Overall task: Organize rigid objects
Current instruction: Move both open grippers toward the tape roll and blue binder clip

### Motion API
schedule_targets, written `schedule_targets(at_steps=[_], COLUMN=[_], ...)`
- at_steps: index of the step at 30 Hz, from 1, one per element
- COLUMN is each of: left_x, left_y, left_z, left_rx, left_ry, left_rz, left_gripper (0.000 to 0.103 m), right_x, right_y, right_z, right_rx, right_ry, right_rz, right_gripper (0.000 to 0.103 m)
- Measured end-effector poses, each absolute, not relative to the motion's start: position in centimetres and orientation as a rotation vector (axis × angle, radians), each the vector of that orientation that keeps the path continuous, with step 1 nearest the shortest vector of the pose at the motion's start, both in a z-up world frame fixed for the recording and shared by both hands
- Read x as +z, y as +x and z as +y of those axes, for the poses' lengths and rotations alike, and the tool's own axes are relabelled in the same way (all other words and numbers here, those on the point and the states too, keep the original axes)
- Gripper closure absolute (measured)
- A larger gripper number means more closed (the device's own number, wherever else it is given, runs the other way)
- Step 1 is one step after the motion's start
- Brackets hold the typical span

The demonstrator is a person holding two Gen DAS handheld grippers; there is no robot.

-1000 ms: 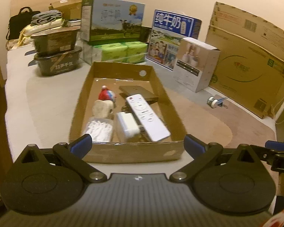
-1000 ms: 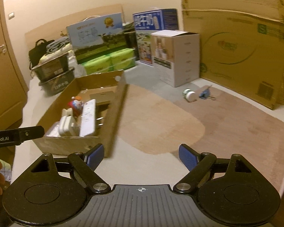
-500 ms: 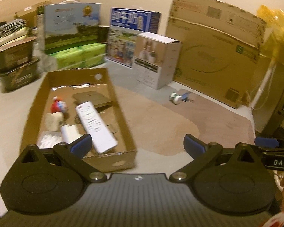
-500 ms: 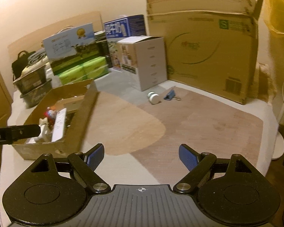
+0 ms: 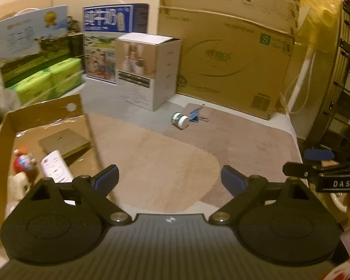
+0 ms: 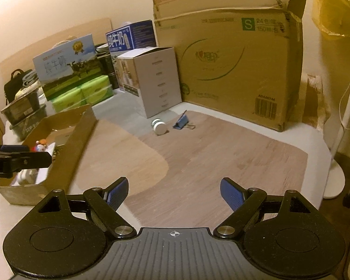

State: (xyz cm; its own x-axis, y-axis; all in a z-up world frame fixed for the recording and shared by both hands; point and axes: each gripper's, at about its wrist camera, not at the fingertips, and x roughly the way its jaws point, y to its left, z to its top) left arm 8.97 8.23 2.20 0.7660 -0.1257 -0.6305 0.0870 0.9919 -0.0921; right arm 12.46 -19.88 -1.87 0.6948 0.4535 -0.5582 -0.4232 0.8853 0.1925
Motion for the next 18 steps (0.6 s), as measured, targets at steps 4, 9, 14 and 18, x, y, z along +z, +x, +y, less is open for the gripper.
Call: schedule_targets(at_steps=[4, 9, 14, 18], left_x=[1.6, 1.1, 0.6, 0.3], left_y=[11.6, 14.9, 18.4, 20.8], left_z=[7.6, 7.1, 6.6, 6.0], left_rx=[-0.165, -0.249, -0.323, -0.396], left_ry=[-0.008, 0.075, 0.188, 0.27], left_rz=[0.692, 0.695, 0.706, 0.708], left_gripper=[0.011, 0.012, 0.012, 0.015], right_x=[-2.4, -3.2, -3.9, -4.6], right_y=[14.7, 17.8, 20.9, 23.5], right_z=[-20.4, -21.0, -20.9, -20.1], right_rx=[0.535, 0.628, 0.718, 0.819], right_ry=[-0.013, -0.072, -0.142, -0.209], right_rz=[0.615, 0.606, 0.591, 0.591], right_gripper=[0.018, 0.018, 0.018, 0.018])
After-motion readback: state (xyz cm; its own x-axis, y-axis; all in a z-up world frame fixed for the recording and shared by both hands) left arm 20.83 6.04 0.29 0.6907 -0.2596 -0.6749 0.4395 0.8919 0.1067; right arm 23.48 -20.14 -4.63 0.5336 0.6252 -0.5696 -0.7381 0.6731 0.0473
